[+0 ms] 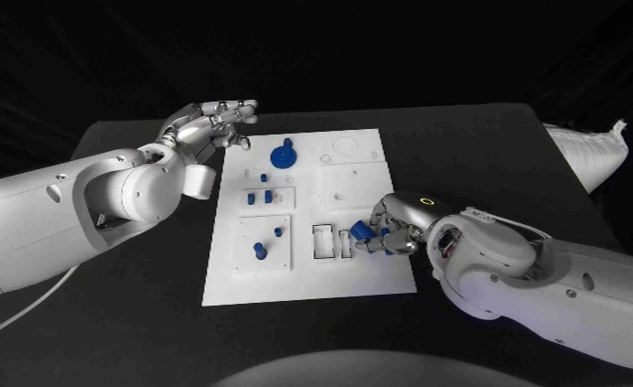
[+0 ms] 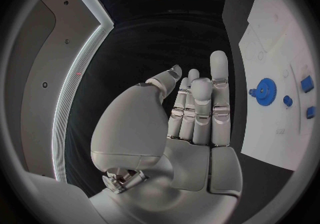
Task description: Assemble the parts on the task board
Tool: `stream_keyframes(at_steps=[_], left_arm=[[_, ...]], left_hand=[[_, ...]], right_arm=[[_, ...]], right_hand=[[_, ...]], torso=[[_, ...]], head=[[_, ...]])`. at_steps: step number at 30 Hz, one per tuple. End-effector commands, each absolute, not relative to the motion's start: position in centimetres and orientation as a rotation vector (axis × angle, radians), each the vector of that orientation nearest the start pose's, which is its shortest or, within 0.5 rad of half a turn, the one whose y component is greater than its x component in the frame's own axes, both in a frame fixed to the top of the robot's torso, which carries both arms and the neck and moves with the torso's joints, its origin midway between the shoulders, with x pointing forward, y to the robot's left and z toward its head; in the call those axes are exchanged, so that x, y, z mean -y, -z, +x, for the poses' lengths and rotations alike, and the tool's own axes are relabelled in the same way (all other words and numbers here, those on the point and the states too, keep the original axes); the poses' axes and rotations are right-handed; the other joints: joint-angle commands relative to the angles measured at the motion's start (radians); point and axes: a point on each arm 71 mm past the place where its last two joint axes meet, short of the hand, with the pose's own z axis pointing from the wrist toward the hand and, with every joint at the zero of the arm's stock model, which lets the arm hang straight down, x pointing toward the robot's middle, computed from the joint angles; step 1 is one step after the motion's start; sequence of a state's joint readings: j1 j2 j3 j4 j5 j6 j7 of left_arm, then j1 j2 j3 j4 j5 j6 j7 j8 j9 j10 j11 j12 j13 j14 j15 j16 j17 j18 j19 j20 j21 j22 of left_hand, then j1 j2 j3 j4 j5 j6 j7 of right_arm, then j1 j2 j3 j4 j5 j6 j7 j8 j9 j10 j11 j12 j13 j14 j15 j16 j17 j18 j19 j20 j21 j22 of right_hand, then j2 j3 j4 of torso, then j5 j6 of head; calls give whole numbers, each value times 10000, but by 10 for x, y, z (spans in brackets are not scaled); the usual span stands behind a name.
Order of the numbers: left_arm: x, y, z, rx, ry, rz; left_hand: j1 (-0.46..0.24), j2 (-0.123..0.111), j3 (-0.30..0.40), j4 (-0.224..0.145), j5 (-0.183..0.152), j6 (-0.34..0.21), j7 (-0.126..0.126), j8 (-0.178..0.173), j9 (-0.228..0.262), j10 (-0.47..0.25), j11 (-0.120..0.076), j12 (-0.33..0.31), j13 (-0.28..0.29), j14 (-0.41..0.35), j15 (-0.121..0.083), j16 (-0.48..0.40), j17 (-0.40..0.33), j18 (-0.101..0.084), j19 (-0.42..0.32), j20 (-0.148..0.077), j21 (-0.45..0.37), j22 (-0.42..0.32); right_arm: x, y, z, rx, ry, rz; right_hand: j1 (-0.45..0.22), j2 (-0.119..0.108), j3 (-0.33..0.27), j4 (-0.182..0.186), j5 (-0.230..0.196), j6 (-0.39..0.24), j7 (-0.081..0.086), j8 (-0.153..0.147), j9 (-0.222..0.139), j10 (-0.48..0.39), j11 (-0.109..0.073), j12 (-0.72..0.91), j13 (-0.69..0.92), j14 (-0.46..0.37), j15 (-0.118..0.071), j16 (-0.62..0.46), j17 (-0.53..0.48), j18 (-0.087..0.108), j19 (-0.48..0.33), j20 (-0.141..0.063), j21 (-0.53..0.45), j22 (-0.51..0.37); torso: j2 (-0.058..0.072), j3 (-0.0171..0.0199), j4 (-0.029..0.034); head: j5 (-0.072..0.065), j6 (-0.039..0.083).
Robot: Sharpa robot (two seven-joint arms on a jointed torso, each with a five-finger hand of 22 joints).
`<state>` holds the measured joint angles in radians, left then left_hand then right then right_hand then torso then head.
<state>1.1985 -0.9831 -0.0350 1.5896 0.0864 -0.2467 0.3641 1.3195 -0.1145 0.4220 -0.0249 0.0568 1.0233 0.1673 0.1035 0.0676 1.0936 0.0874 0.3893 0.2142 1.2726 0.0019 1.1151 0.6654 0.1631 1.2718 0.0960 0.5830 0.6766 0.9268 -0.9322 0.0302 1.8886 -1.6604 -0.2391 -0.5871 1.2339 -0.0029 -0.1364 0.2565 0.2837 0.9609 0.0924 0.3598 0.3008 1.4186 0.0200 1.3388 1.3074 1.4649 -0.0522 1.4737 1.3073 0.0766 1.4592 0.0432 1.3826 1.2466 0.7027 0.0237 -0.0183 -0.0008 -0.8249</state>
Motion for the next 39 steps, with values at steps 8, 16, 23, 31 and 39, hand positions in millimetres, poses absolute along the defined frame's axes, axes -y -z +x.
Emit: stream_keyframes(at_steps=[8, 16, 23, 31, 39], left_arm=[[-256, 174, 474, -14066, 15748, -12387], [-256, 174, 474, -14076, 15742, -12394], [-256, 174, 474, -14087, 15755, -12392], [-255, 174, 474, -14097, 15768, -12389], [-253, 174, 473, -14126, 15799, -12384]], left_hand=[[-44, 62, -21, -49, -29, -74, 19, -44, -5, -80, -5, 29, 9, -55, 20, -37, -9, 173, 49, 47, -35, -9], [-44, 62, -21, -49, -29, -74, 19, -44, -5, -80, -5, 29, 9, -55, 20, -37, -9, 173, 49, 47, -35, -9], [-44, 62, -21, -49, -29, -74, 19, -44, -5, -80, -5, 29, 9, -55, 20, -37, -9, 173, 49, 47, -35, -9], [-44, 62, -21, -49, -29, -74, 19, -44, -5, -80, -5, 29, 9, -55, 20, -37, -9, 173, 49, 47, -35, -9], [-44, 62, -21, -49, -29, -74, 19, -44, -5, -80, -5, 29, 9, -55, 20, -37, -9, 173, 49, 47, -35, -9]], right_arm=[[164, 246, 374, -18810, -4758, -332], [161, 230, 369, -17625, -6255, 1147], [157, 223, 366, -17727, -6866, 1865], [146, 235, 365, -19508, -6753, 1862], [129, 242, 363, -20664, -6923, 1938]], right_hand=[[959, 769, 717, -351, -229, 256, -212, 342, 257, 108, -260, 3, 412, 779, -223, 120, 1134, -142, 119, -118, 163, 180], [1113, 849, 1069, -408, -207, 365, -297, 389, 326, 168, -342, -1, 464, 794, -298, 166, 1213, -162, 156, -198, 221, 276], [828, 746, 1165, -187, 56, 386, -294, 363, 355, 211, -343, -10, 502, 800, -304, 185, 1244, -168, 167, -217, 237, 300], [413, 615, 1168, 116, 156, 440, -279, 353, 394, 186, -326, -131, 444, 798, -290, 182, 1239, -170, 164, -210, 237, 307], [-274, 678, 1012, 327, 1027, 725, -371, 468, 515, 268, -392, -109, 538, 807, -335, 211, 1292, -179, 184, -232, 275, 379]], torso=[[0, 6, -15], [3, -1, -3], [12, -2, -1], [18, -9, -21], [11, -9, -9]], head=[[24, -30], [78, -10], [129, -3], [201, -50], [244, -135]])
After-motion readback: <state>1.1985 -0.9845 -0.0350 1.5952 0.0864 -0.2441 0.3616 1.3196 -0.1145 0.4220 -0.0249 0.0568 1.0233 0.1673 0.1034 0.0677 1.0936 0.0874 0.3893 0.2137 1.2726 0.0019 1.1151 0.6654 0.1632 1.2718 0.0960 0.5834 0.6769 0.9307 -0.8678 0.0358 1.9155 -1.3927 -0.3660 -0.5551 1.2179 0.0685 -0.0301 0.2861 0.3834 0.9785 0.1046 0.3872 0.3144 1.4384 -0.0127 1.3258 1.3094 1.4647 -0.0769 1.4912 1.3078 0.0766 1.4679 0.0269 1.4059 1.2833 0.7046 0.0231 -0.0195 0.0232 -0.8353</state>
